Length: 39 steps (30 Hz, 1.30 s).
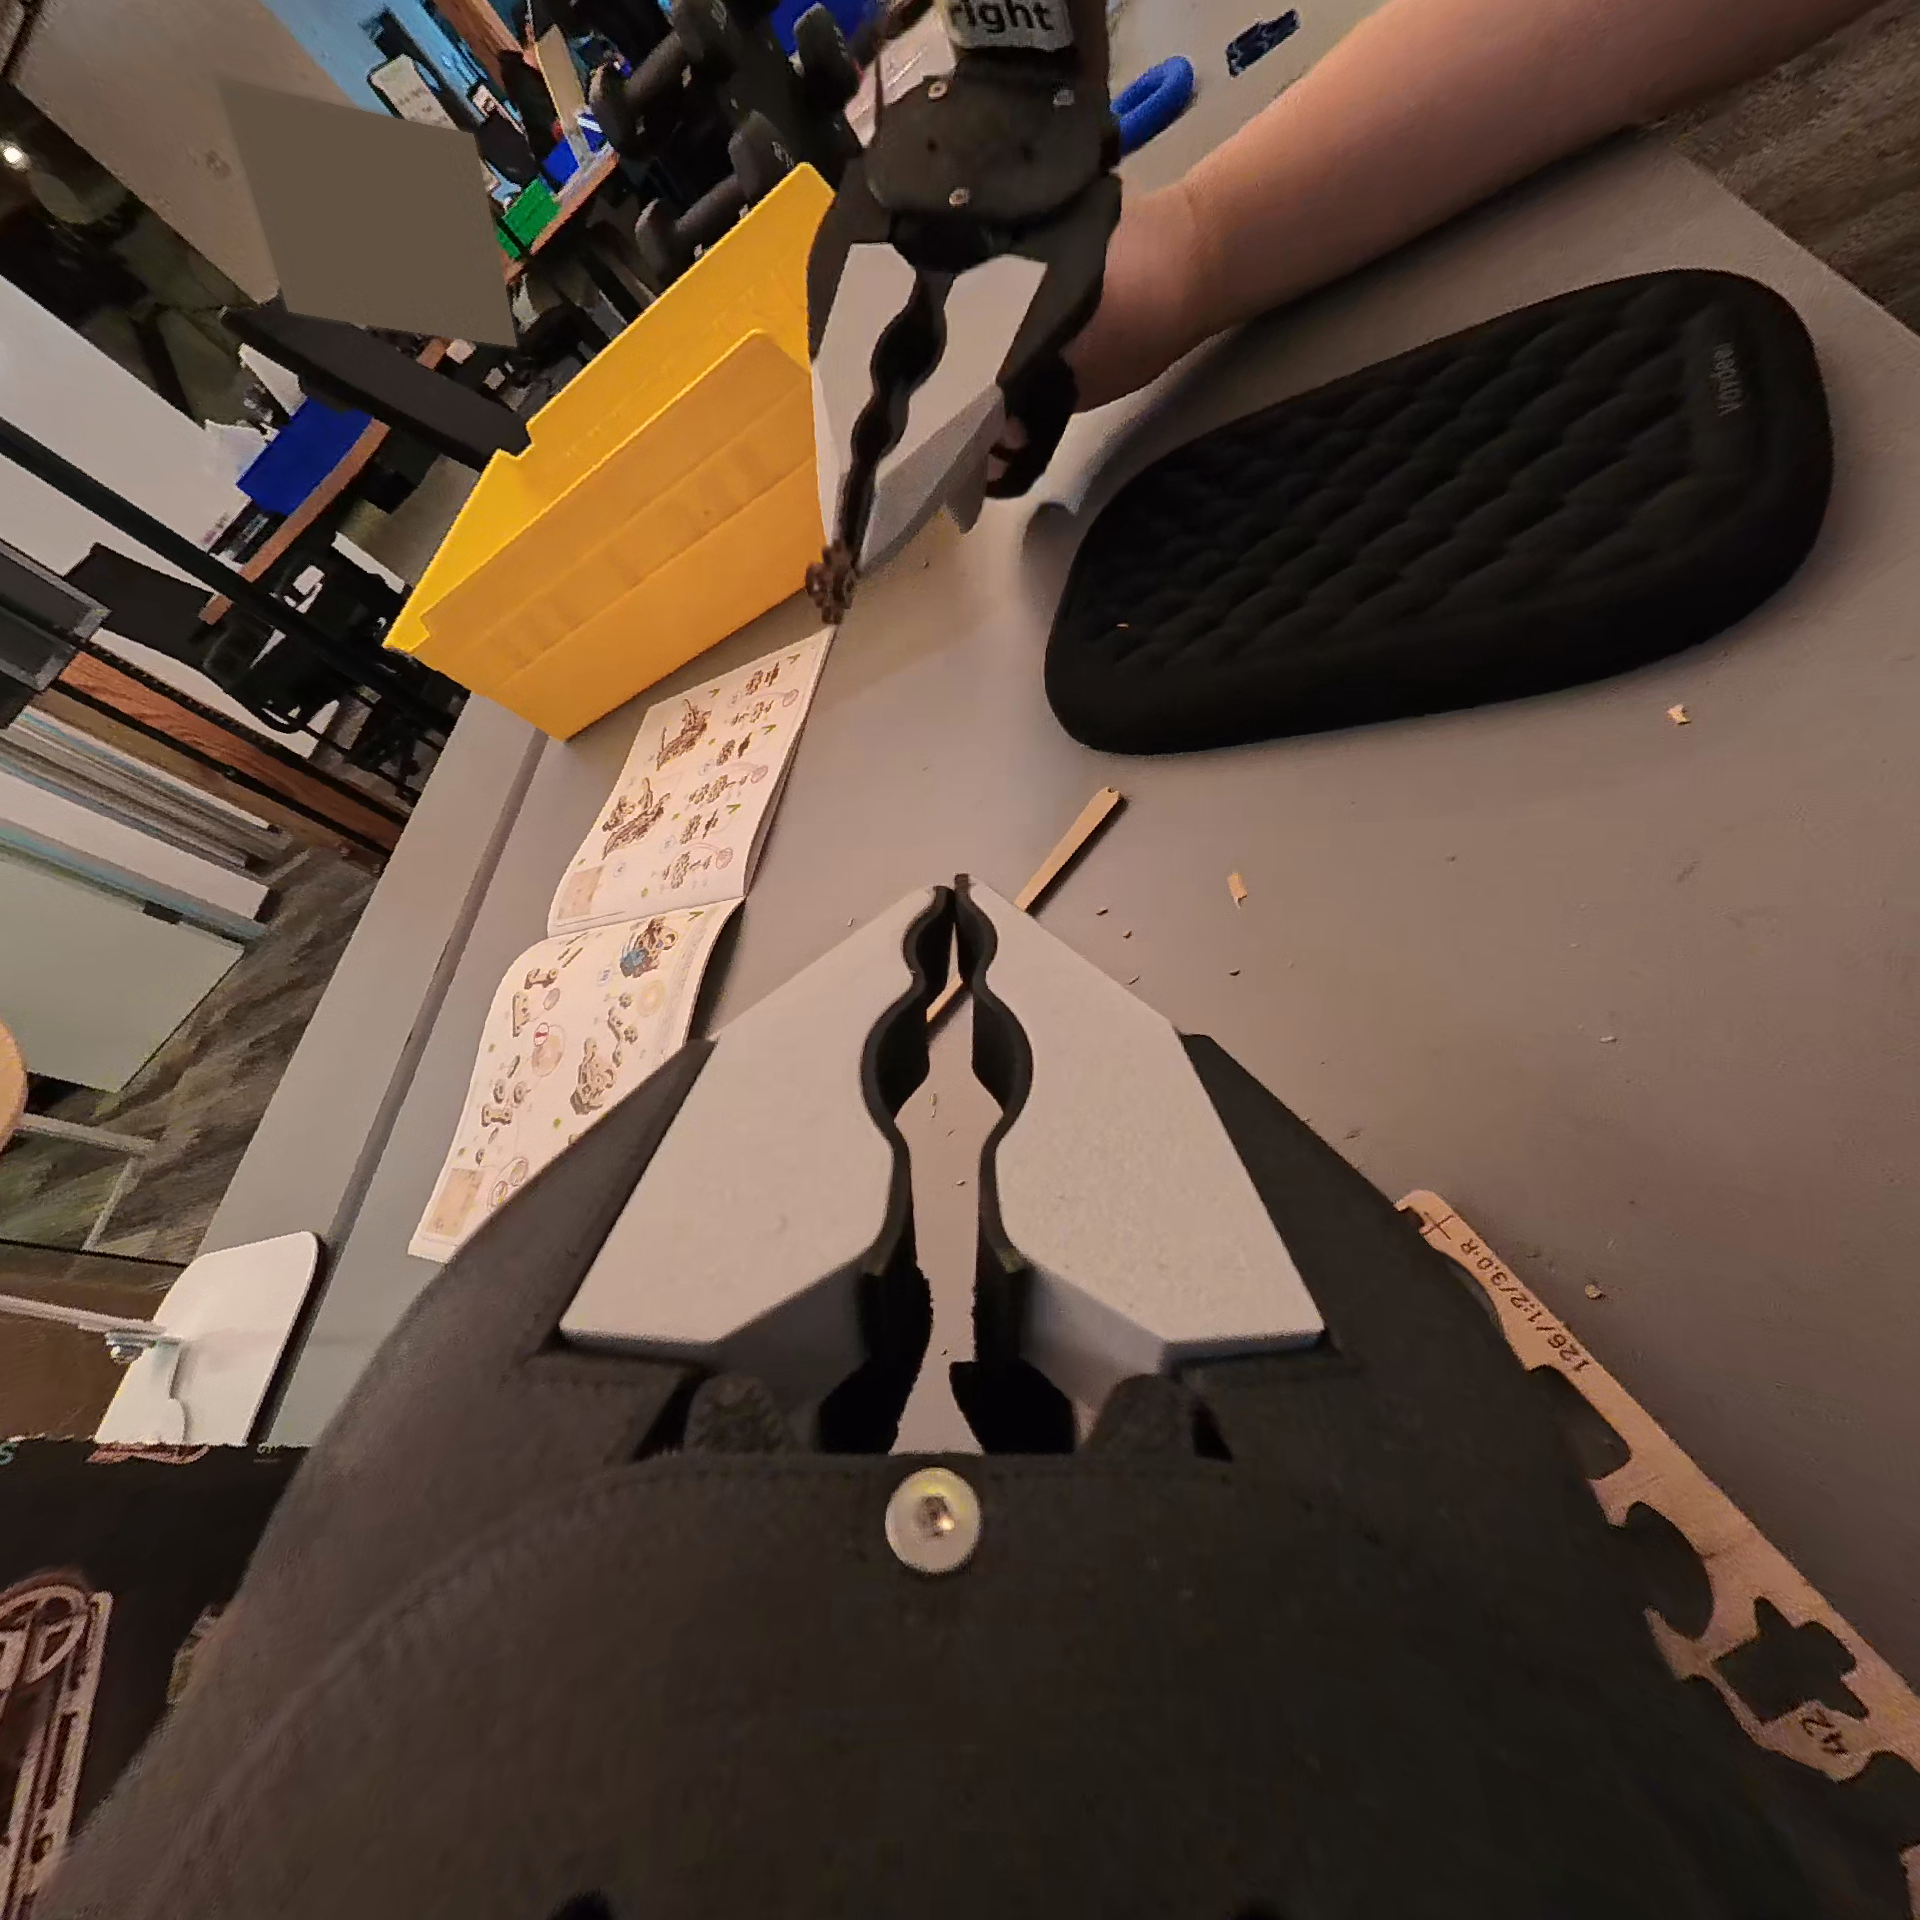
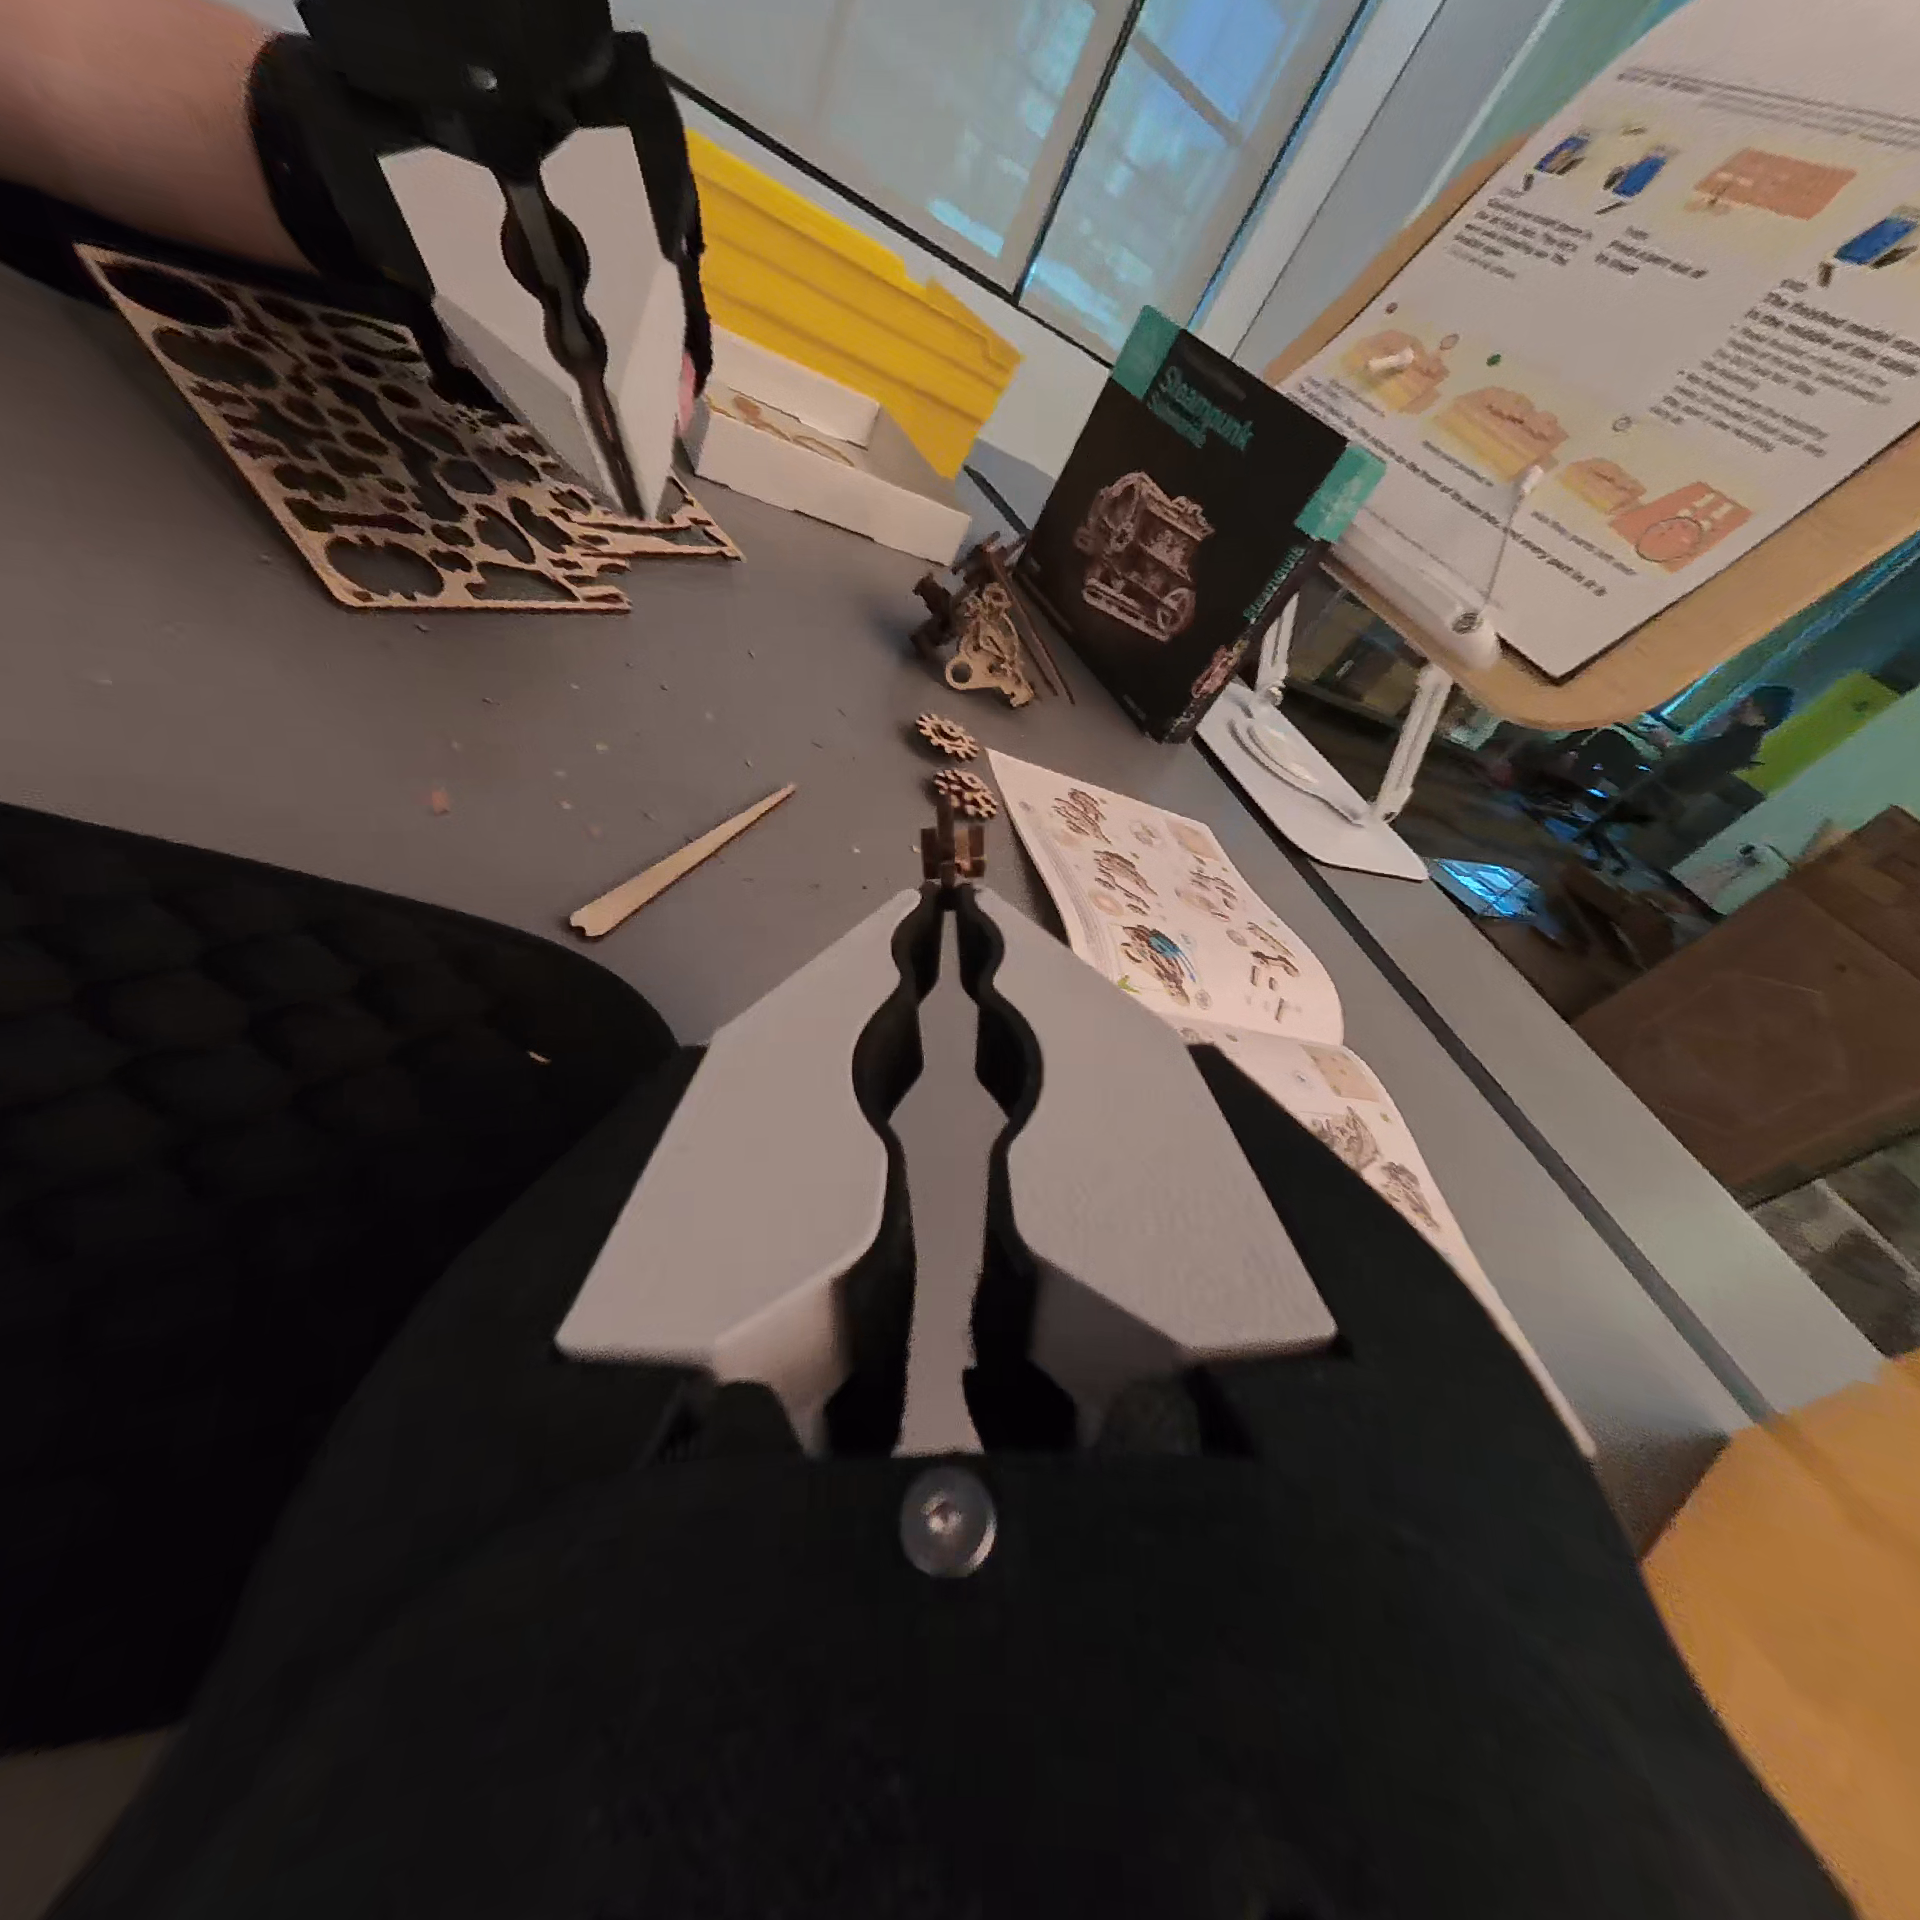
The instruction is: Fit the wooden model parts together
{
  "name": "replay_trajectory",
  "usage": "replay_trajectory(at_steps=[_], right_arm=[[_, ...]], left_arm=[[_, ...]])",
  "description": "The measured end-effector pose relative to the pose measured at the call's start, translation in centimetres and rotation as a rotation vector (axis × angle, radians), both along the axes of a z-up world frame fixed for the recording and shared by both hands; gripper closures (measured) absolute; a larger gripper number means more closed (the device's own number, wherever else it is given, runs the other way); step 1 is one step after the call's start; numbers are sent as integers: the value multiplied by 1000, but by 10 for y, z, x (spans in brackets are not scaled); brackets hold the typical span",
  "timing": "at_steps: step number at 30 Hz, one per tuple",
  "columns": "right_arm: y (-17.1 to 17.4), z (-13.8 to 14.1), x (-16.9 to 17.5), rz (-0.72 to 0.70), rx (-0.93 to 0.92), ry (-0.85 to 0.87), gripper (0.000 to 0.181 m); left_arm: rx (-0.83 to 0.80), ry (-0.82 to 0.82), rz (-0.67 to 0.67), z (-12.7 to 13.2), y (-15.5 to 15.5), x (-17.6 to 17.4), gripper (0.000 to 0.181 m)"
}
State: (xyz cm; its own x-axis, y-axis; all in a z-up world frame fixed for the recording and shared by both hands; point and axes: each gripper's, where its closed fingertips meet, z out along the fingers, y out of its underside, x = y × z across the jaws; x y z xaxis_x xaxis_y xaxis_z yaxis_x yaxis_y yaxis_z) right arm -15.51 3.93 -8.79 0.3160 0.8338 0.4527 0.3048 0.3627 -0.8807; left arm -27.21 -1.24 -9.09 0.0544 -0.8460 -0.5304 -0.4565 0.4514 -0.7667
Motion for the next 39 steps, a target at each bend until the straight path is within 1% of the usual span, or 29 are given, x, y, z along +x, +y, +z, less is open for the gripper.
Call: replay_trajectory(at_steps=[9,16,20,25,30,39], right_arm=[[-9,4,-6,30,40,-19,180],[-12,-2,-10,40,58,-58,180],[-11,-6,-12,35,56,-80,180],[1,-13,-10,-26,22,-93,180],[3,-10,-11,-26,-10,-43,180],[8,-34,-12,-69,41,-218,180]], left_arm=[[19,15,6,-2,2,-1,181],[39,36,12,-5,3,-2,181],[43,37,10,-5,3,-1,181],[57,61,11,-10,3,-1,181],[66,75,9,-12,2,0,181],[94,126,14,-20,5,-4,181]])
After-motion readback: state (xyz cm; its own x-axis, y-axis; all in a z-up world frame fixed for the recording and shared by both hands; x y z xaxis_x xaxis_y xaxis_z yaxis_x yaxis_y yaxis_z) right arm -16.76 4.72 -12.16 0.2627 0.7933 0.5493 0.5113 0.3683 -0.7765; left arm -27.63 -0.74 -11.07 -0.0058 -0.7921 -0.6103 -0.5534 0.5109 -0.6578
